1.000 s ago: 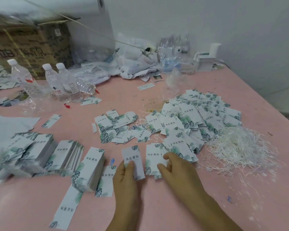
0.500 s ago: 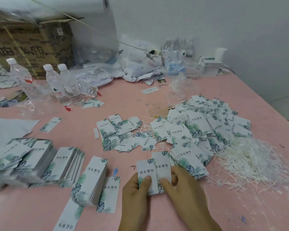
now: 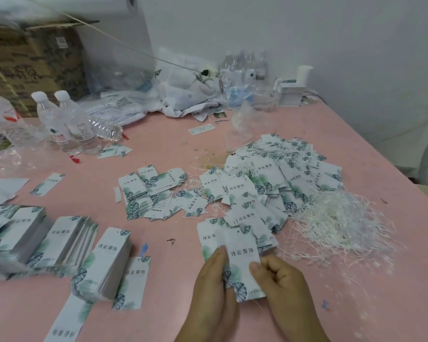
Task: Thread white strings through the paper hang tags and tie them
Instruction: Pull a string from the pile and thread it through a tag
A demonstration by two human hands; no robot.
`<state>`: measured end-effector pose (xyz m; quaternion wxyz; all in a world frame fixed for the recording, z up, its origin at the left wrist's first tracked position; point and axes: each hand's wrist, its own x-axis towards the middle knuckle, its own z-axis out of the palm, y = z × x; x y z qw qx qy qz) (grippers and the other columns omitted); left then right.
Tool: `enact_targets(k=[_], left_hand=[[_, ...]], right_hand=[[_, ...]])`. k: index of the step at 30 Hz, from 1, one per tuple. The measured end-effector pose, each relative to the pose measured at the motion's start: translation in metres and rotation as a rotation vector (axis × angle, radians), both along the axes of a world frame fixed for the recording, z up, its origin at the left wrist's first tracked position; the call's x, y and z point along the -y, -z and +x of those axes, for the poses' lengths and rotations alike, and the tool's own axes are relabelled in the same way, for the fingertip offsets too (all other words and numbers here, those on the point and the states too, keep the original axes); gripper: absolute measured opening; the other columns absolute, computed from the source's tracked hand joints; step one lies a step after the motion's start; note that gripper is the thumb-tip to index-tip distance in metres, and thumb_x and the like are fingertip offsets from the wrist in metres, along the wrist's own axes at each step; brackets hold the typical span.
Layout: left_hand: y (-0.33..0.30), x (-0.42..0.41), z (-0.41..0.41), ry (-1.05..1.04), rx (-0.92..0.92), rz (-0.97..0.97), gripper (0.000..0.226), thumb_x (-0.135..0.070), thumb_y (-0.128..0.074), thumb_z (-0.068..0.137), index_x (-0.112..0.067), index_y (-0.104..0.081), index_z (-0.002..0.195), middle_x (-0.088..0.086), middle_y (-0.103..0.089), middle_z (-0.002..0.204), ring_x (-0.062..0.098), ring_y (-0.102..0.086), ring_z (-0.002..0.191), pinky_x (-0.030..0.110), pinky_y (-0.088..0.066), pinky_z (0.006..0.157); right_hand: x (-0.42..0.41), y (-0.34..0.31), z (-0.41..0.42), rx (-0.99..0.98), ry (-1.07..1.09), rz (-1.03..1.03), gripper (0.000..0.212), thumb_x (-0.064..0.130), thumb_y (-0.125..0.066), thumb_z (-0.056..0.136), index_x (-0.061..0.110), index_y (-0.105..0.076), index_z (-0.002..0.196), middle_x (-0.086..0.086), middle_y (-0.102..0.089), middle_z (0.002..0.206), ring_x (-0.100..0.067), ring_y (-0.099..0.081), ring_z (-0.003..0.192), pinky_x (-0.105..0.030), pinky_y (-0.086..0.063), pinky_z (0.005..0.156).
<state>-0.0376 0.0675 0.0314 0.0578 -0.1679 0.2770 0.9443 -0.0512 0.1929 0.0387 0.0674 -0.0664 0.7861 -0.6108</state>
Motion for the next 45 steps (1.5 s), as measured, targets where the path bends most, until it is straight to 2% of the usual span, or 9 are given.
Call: enact_targets(k=[4,9,15,18,24,30,34,39,45], left_hand=[[0.004,-0.007,-0.003,0.014,0.01,0.002,0.051,-0.02,-0.061,0.081,0.004,-0.06,0.127,0.034,-0.06,0.126,0.046,-0.059,0.112,0.056,-0.048,0.094],[0.02,0.001,-0.007,0.091,-0.035,-0.041,0.05,-0.014,-0.065,0.081,0.006,-0.06,0.127,0.036,-0.059,0.125,0.05,-0.058,0.116,0.06,-0.048,0.098],[0.014,0.011,-0.015,0.117,-0.133,-0.176,0.035,-0.021,-0.065,0.08,-0.006,-0.073,0.111,0.029,-0.066,0.12,0.042,-0.067,0.107,0.046,-0.058,0.08],[0.013,0.017,-0.017,0.167,-0.138,-0.249,0.034,-0.01,-0.067,0.08,0.001,-0.071,0.111,0.032,-0.066,0.117,0.042,-0.07,0.1,0.042,-0.059,0.074],[0.014,0.019,-0.016,0.189,-0.151,-0.249,0.035,-0.012,-0.064,0.081,0.009,-0.07,0.108,0.039,-0.064,0.113,0.04,-0.07,0.087,0.043,-0.061,0.073],[0.014,0.03,-0.019,0.111,-0.132,-0.195,0.033,-0.014,-0.059,0.08,0.006,-0.073,0.102,0.036,-0.067,0.108,0.038,-0.072,0.08,0.037,-0.06,0.066],[0.016,0.03,-0.02,0.082,-0.132,-0.205,0.031,-0.012,-0.056,0.085,0.006,-0.072,0.103,0.034,-0.068,0.109,0.036,-0.072,0.085,0.036,-0.06,0.068],[0.016,0.026,-0.02,0.071,-0.149,-0.195,0.031,-0.01,-0.053,0.088,0.009,-0.072,0.103,0.035,-0.068,0.105,0.037,-0.072,0.084,0.036,-0.06,0.069],[0.02,0.027,-0.019,0.075,-0.154,-0.223,0.029,-0.012,-0.06,0.085,0.005,-0.073,0.104,0.033,-0.068,0.109,0.036,-0.073,0.086,0.036,-0.06,0.071]], right_hand=[[-0.008,0.012,-0.003,-0.117,0.075,0.192,0.032,0.046,-0.067,0.083,0.029,-0.054,0.059,0.009,-0.048,0.047,0.0,-0.038,0.046,-0.019,-0.034,0.047],[-0.009,0.023,-0.004,-0.175,0.135,0.381,0.048,0.075,-0.053,0.069,0.028,-0.053,0.065,0.012,-0.055,0.053,-0.005,-0.047,0.048,-0.023,-0.039,0.049],[-0.059,0.014,-0.022,-0.21,0.349,0.252,0.01,0.039,-0.07,0.083,0.032,-0.063,0.083,0.011,-0.062,0.071,0.001,-0.051,0.057,-0.018,-0.044,0.054],[-0.095,0.005,-0.038,-0.179,0.295,0.497,0.013,0.025,-0.068,0.083,0.037,-0.065,0.086,0.019,-0.06,0.085,0.0,-0.056,0.072,-0.023,-0.045,0.062],[-0.077,-0.005,-0.05,-0.299,-0.093,0.824,0.017,0.032,-0.064,0.085,0.035,-0.065,0.102,0.016,-0.054,0.089,0.001,-0.051,0.082,-0.014,-0.036,0.066],[-0.056,-0.013,-0.046,-0.411,-0.317,0.754,0.02,0.016,-0.06,0.084,0.023,-0.071,0.099,0.011,-0.058,0.094,-0.008,-0.051,0.092,-0.022,-0.042,0.078],[-0.051,-0.022,-0.031,-0.345,-0.584,0.677,0.023,0.036,-0.063,0.079,0.027,-0.068,0.1,0.014,-0.059,0.1,0.001,-0.049,0.097,-0.013,-0.038,0.082],[-0.031,-0.013,-0.015,-0.322,-0.616,0.89,0.024,0.044,-0.057,0.085,0.028,-0.059,0.103,0.016,-0.045,0.093,-0.006,-0.048,0.096,-0.023,-0.039,0.081],[-0.02,-0.005,-0.005,-0.369,-0.506,1.109,0.026,0.029,-0.039,0.096,0.019,-0.062,0.103,0.0,-0.06,0.106,-0.024,-0.057,0.1,-0.036,-0.047,0.08]])
